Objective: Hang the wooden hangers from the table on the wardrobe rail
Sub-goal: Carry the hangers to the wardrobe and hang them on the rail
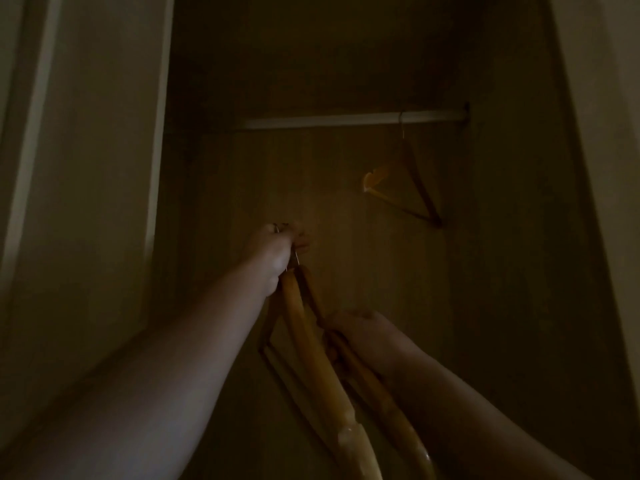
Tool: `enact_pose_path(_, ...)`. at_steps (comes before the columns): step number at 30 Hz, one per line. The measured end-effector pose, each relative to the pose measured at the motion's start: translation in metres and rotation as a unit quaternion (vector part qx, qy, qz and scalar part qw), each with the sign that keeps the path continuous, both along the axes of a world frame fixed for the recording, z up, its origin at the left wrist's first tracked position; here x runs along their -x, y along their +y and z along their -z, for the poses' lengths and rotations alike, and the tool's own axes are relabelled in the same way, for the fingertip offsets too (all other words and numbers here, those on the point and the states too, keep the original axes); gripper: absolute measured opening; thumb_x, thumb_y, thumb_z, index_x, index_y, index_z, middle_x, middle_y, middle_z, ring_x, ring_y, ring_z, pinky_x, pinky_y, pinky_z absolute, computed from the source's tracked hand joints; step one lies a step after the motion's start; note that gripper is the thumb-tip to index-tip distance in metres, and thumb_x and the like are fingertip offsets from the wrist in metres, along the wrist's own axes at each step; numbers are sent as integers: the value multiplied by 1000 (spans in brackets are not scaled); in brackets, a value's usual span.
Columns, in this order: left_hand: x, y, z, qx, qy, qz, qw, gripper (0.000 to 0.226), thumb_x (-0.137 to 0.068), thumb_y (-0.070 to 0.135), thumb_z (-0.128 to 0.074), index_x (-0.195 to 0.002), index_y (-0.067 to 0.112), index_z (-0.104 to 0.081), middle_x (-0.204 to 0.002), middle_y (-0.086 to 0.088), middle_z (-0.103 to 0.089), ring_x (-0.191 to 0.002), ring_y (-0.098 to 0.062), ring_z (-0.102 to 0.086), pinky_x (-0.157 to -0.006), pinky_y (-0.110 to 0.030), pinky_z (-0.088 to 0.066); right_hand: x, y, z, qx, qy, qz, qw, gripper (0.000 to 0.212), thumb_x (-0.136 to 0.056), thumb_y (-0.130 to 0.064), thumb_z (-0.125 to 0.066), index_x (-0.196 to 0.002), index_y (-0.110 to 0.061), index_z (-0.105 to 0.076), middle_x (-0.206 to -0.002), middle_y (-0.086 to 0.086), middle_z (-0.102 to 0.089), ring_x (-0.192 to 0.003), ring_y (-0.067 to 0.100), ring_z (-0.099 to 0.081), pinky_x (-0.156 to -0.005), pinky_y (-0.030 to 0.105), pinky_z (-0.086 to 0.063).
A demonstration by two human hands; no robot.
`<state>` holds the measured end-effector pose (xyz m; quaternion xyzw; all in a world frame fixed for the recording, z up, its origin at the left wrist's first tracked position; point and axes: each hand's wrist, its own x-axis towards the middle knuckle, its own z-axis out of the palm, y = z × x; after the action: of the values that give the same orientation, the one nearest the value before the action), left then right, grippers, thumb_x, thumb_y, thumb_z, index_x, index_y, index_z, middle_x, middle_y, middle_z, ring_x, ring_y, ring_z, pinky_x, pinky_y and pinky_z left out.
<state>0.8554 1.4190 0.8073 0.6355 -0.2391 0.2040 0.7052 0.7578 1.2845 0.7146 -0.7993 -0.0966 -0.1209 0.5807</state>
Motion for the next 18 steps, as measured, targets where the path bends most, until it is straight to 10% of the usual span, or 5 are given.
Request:
enact_pose_path(7,7,20,-13,-4,-21,-70,997,30,-93,44,-52,-105,17,-60,-96,2,-70,-87,-18,-67,-77,-35,-53,-6,-4,-24,-40,-56,23,997,30,-94,-24,-52,-73,-8,-66,-46,-2,-59,-38,8,-54,-40,17,-44)
enact_pose_path(11,10,29,-16,-9,-27,-40,999,32,-97,36,-49,-118,13,-57,-107,1,-72,-92,-13,-69,-97,-42,-49,-13,-10,-51,-60,-48,37,996,33,-92,-32,-52,-77,-11,-72,-56,1,-65,-50,12,-59,-55,29,-49)
enact_pose_path(18,5,29,-20,-1,-24,-47,999,16,-97,30,-51,-90,18,-58,-101,-5,-73,-89,-17,-70,-84,-40,-53,-41,-5,-124,-207,-100,-49,972,27,-99,-25,-44,-85,-8,-60,-64,2,-55,-51,10,-50,-48,22,-42)
